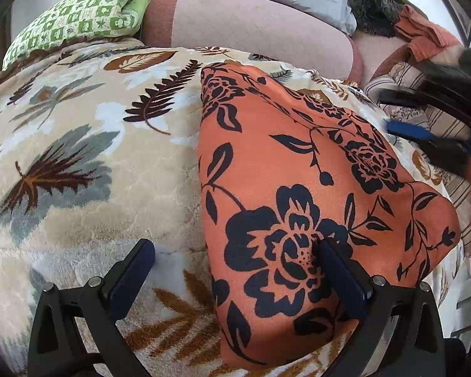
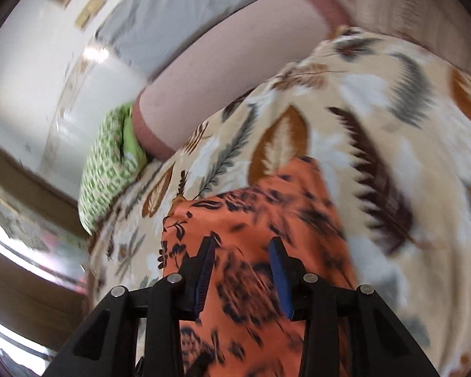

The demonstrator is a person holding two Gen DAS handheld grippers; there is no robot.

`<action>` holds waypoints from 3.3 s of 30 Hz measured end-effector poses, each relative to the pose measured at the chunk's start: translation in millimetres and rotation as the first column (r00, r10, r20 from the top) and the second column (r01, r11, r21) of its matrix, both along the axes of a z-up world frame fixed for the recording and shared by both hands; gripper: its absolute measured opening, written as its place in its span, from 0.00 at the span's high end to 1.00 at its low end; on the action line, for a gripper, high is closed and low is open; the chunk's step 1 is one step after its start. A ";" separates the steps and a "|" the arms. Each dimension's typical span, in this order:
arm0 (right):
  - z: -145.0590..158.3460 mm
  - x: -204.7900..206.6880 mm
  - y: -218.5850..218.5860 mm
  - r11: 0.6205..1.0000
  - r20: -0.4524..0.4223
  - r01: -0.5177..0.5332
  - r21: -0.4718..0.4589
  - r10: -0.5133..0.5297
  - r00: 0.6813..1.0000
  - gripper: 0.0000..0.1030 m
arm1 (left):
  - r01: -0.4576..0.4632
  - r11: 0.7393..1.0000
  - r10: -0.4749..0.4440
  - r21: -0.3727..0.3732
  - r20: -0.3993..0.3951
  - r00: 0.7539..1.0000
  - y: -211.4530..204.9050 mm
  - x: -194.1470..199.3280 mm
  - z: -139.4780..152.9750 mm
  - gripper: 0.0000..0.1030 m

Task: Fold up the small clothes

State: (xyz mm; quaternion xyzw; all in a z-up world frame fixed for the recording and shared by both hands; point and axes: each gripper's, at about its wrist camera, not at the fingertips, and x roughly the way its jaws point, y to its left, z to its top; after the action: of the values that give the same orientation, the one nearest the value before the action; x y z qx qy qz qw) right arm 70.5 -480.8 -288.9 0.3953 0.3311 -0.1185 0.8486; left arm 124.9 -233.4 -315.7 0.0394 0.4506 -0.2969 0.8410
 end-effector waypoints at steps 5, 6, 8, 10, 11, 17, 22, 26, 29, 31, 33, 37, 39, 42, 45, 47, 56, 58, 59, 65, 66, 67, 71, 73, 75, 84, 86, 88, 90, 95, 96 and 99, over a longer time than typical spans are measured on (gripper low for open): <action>-45.0 71.4 -13.0 1.000 -0.227 -0.025 0.003 0.025 0.973 0.64 | -0.002 1.000 0.002 0.010 -0.039 0.999 -2.2 3.8 -1.6 0.00; -57.3 80.1 -15.9 0.998 -0.276 -0.028 -0.054 0.012 0.961 0.69 | 0.009 1.000 -0.008 0.015 -0.044 0.999 -3.5 5.1 -1.6 0.00; -63.1 85.6 -21.5 0.994 -0.264 -0.025 -0.103 -0.003 0.964 0.71 | 0.040 0.998 -0.038 0.038 -0.041 0.998 -6.3 6.6 -0.5 0.00; -57.0 88.9 -23.6 0.996 -0.279 0.000 -0.091 -0.026 0.960 0.70 | 0.059 0.996 -0.056 0.063 -0.044 0.997 -8.1 7.2 1.0 0.00; -50.3 93.0 -22.2 0.995 -0.289 0.004 -0.099 -0.033 0.957 0.70 | 0.062 0.996 -0.059 0.069 -0.049 0.997 -8.6 7.2 1.3 0.00; -1.8 132.7 20.4 0.965 -0.124 -0.260 -0.034 0.254 0.959 0.66 | 0.068 0.993 -0.064 0.094 -0.051 0.997 -9.9 5.2 1.9 0.00; -29.7 195.3 61.6 0.906 -0.276 -0.424 -0.010 0.405 0.872 0.65 | 0.052 0.995 -0.048 0.086 -0.051 0.998 -7.0 5.4 1.2 0.00; -54.1 203.6 54.9 0.929 -0.276 -0.369 0.031 0.363 0.890 0.65 | 0.073 0.994 -0.069 0.080 -0.051 0.996 -7.2 6.9 0.7 0.00; -43.0 187.3 40.0 0.946 -0.234 -0.311 0.094 0.325 0.916 0.65 | 0.071 0.995 -0.066 0.066 -0.081 0.995 -6.0 10.3 -0.3 0.00; -25.8 158.5 31.4 0.949 -0.182 -0.304 0.085 0.315 0.931 0.65 | 0.067 0.996 -0.061 0.058 -0.105 0.993 -5.2 13.2 -0.3 0.00; -12.6 124.9 25.5 0.945 -0.137 -0.313 0.090 0.323 0.936 0.65 | 0.063 0.996 -0.057 0.056 -0.110 0.992 -4.9 14.4 0.4 0.00; 8.4 49.9 15.6 0.950 -0.099 -0.304 0.075 0.311 0.945 0.45 | 0.052 0.997 -0.047 0.060 -0.090 0.995 -4.7 13.1 3.6 0.00; 11.1 13.7 14.7 0.958 -0.127 -0.280 0.058 0.286 0.950 0.40 | 0.050 0.996 -0.046 0.067 -0.073 0.996 -5.3 9.8 4.3 0.00; -3.8 -30.7 12.0 0.970 -0.182 -0.244 0.011 0.242 0.953 0.41 | 0.054 0.995 -0.051 0.079 -0.042 0.998 -6.3 3.8 5.1 0.00; -52.1 -55.2 -3.2 0.988 -0.363 -0.150 -0.039 0.126 0.923 0.32 | 0.070 0.991 -0.072 0.112 0.011 0.997 -10.6 -1.9 5.6 0.00; -76.0 -68.6 -16.2 0.994 -0.303 -0.072 0.084 0.094 0.948 0.31 | 0.063 0.990 -0.070 0.123 0.053 0.996 -9.2 -4.5 7.6 0.00; 17.9 -50.1 15.8 0.972 -0.125 -0.112 -0.205 0.088 0.988 0.32 | 0.064 0.988 -0.074 0.143 0.066 0.995 -11.1 -5.4 10.8 0.00; 16.5 -39.5 26.9 0.977 -0.087 -0.157 -0.147 0.145 0.986 0.37 | 0.064 0.988 -0.071 0.137 0.052 0.996 -10.6 -4.5 10.2 0.00; 10.4 -38.9 31.8 0.978 -0.088 -0.173 -0.114 0.163 0.983 0.43 | 0.063 0.989 -0.070 0.136 0.048 0.996 -10.6 -4.5 10.1 0.00; -59.3 -25.6 36.8 0.990 -0.197 -0.132 -0.049 0.120 0.973 0.85 | 0.057 0.989 -0.064 0.134 0.047 0.997 -10.5 -5.2 9.6 0.00; -59.1 -26.1 33.5 0.992 -0.194 -0.120 -0.030 0.112 0.975 0.85 | 0.056 0.989 -0.063 0.134 0.049 0.997 -10.5 -5.3 9.7 0.00; -57.9 -25.3 31.1 0.993 -0.190 -0.116 -0.007 0.112 0.975 0.85 | 0.054 0.989 -0.061 0.135 0.051 0.997 -11.0 -5.5 9.6 0.00; -42.5 -18.5 20.4 0.994 -0.147 -0.104 -0.014 0.101 0.984 0.85 | 0.045 0.990 -0.053 0.136 0.053 0.997 -11.7 -6.0 9.4 0.00; -35.8 -11.5 16.5 0.995 -0.127 -0.091 -0.029 0.086 0.988 0.83 | 0.045 0.990 -0.053 0.137 0.057 0.997 -12.4 -6.3 9.2 0.00; -32.8 0.8 14.2 0.997 -0.119 -0.068 -0.038 0.063 0.991 0.82 | 0.046 0.989 -0.055 0.137 0.059 0.997 -12.6 -6.1 8.9 0.00; -64.8 40.8 3.2 0.996 -0.162 -0.077 -0.042 0.069 0.984 0.82 | 0.044 0.990 -0.051 0.133 0.051 0.997 -16.6 -2.3 6.4 0.00; -66.9 40.5 6.0 0.995 -0.152 -0.083 -0.055 0.074 0.986 0.82 | 0.039 0.991 -0.046 0.129 0.049 0.998 -16.7 -2.3 5.5 0.00; -67.1 39.8 6.7 0.994 -0.139 -0.087 -0.059 0.078 0.987 0.82 | 0.036 0.991 -0.043 0.129 0.056 0.998 -16.9 -3.4 5.5 0.00; -64.9 30.4 4.4 0.996 -0.119 -0.076 -0.045 0.071 0.990 0.82 | 0.035 0.991 -0.044 0.132 0.065 0.997 -16.9 -4.1 6.1 0.00; -42.6 -3.0 8.0 0.997 -0.069 -0.063 -0.051 0.059 0.996 0.82 | 0.035 0.989 -0.049 0.145 0.095 0.994 -17.8 -7.6 7.9 0.00; -37.0 -10.9 12.5 0.996 -0.059 -0.068 -0.062 0.064 0.996 0.82 | 0.035 0.989 -0.049 0.145 0.097 0.994 -17.7 -7.9 8.0 0.00; -24.4 -36.5 29.8 0.993 -0.029 -0.070 -0.091 0.068 0.997 0.82 | 0.034 0.990 -0.048 0.140 0.100 0.994 -16.0 -7.9 7.5 0.00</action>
State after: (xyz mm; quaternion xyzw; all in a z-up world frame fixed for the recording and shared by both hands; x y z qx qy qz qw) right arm 34.0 -450.9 -313.3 0.3427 0.3497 -0.1093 0.8651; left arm 117.0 -249.4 -308.2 0.1222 0.4252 -0.2798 0.8520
